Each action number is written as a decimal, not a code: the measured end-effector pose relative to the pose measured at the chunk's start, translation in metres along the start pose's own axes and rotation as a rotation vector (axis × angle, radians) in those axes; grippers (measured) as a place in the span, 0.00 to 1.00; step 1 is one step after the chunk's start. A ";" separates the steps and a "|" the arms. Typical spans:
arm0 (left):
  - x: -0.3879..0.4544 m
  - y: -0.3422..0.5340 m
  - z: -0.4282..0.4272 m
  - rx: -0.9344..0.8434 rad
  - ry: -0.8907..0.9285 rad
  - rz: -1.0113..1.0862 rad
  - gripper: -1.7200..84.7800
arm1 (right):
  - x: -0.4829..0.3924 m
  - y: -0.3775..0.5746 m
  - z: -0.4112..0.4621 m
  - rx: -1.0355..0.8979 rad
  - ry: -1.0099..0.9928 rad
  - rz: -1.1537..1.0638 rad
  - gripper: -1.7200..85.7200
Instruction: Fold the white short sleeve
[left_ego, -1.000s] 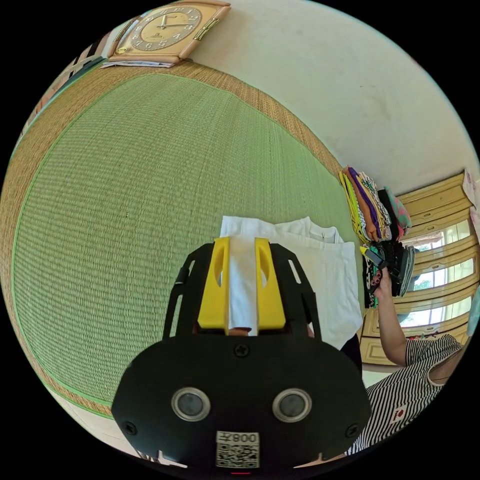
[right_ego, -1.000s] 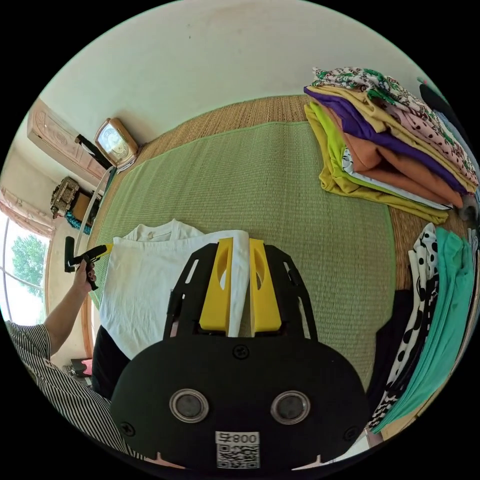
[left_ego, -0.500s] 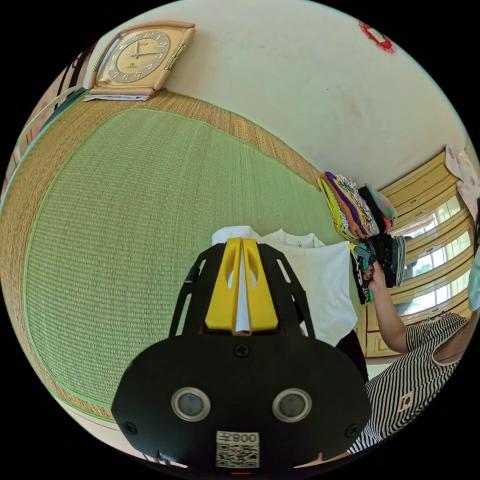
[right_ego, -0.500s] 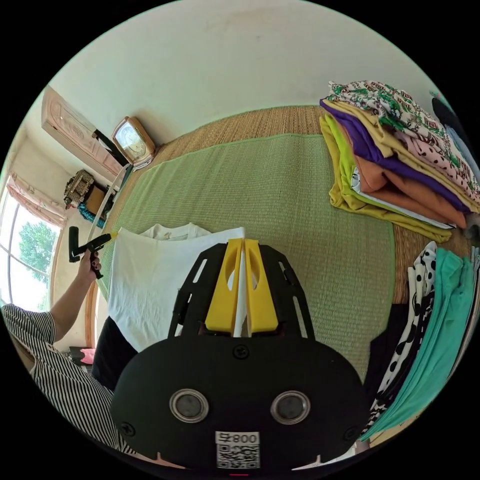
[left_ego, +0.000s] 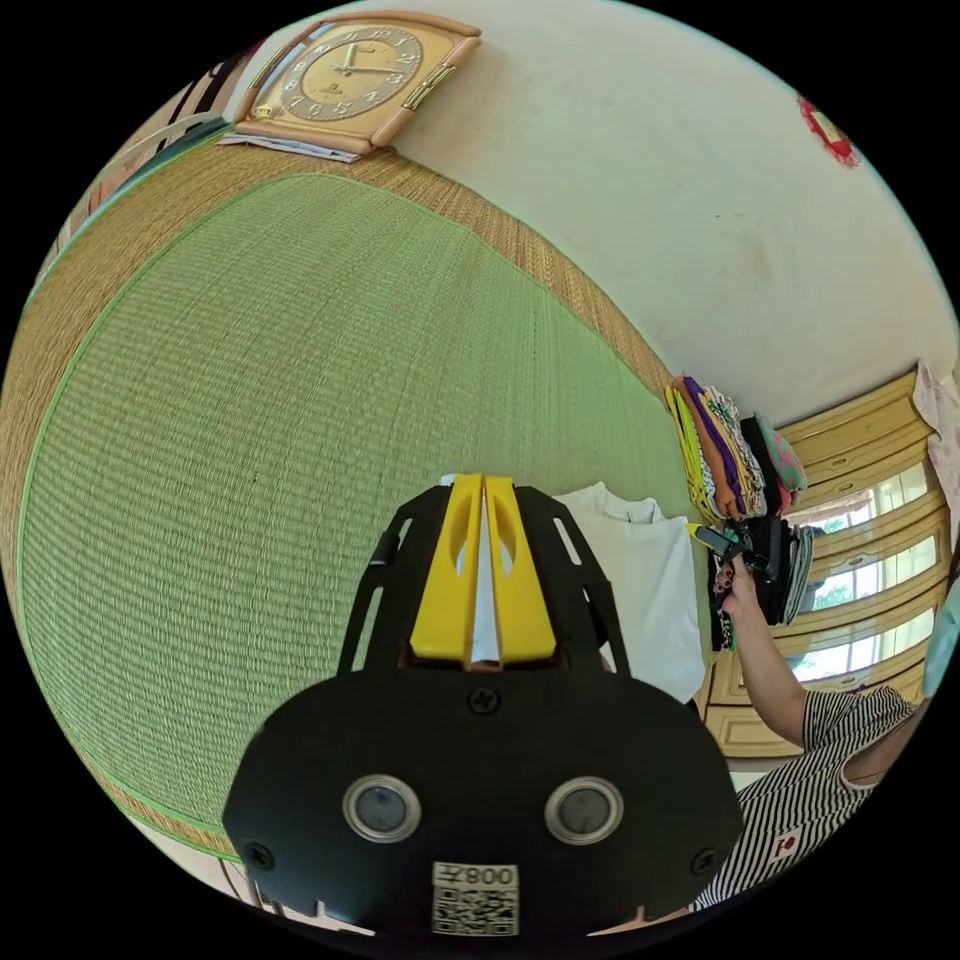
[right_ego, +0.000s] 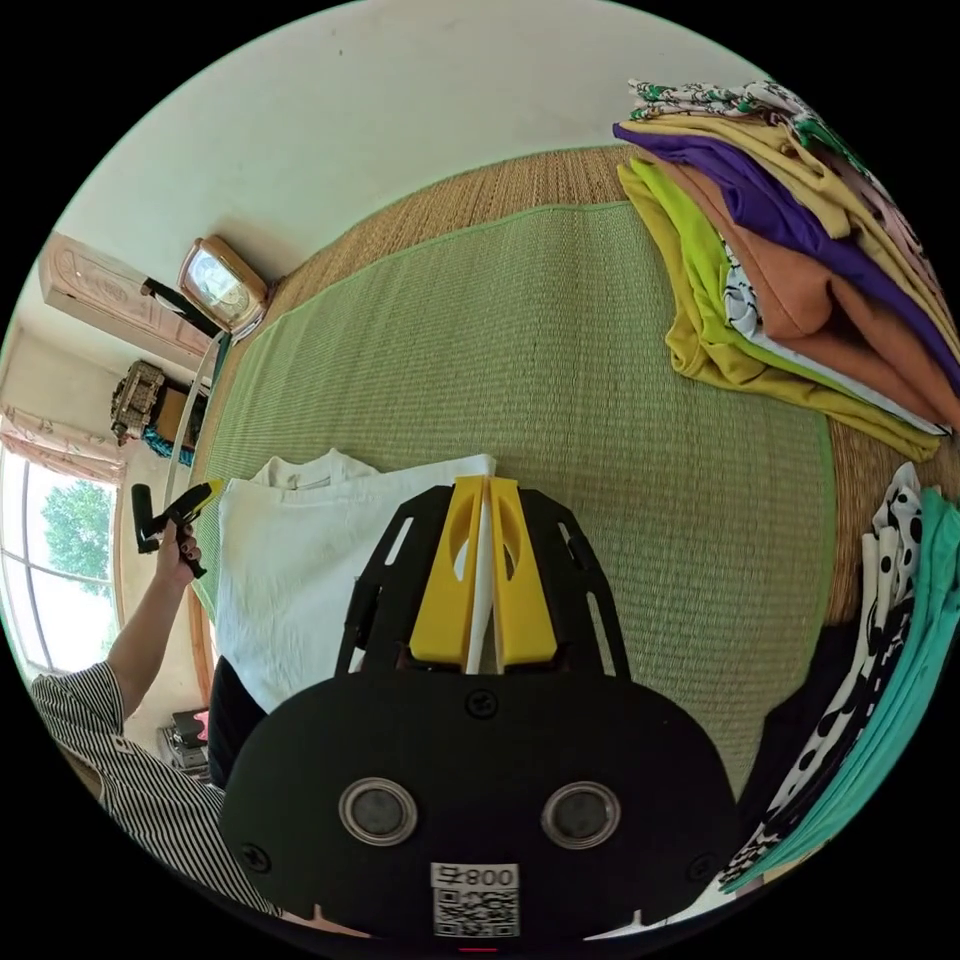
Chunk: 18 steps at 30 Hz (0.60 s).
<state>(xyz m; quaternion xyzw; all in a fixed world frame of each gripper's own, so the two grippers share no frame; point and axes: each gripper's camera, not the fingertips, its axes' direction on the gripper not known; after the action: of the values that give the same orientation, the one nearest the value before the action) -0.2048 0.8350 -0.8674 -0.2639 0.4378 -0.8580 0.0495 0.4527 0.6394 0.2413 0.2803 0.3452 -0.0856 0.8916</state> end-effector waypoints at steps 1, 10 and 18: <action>0.001 0.004 -0.006 0.005 0.017 0.014 0.03 | 0.001 0.000 -0.004 0.004 -0.005 -0.001 0.03; -0.007 0.105 -0.059 -0.089 0.103 0.013 0.03 | 0.036 0.069 -0.113 0.062 -0.058 0.051 0.04; -0.042 0.218 -0.092 -0.164 0.160 -0.180 0.06 | 0.050 0.235 -0.158 -0.022 -0.271 0.161 0.09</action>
<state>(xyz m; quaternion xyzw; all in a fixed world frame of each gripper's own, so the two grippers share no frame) -0.2465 0.7810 -1.0978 -0.2358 0.4834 -0.8388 -0.0844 0.4822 0.9245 0.2163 0.2832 0.1992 -0.0470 0.9370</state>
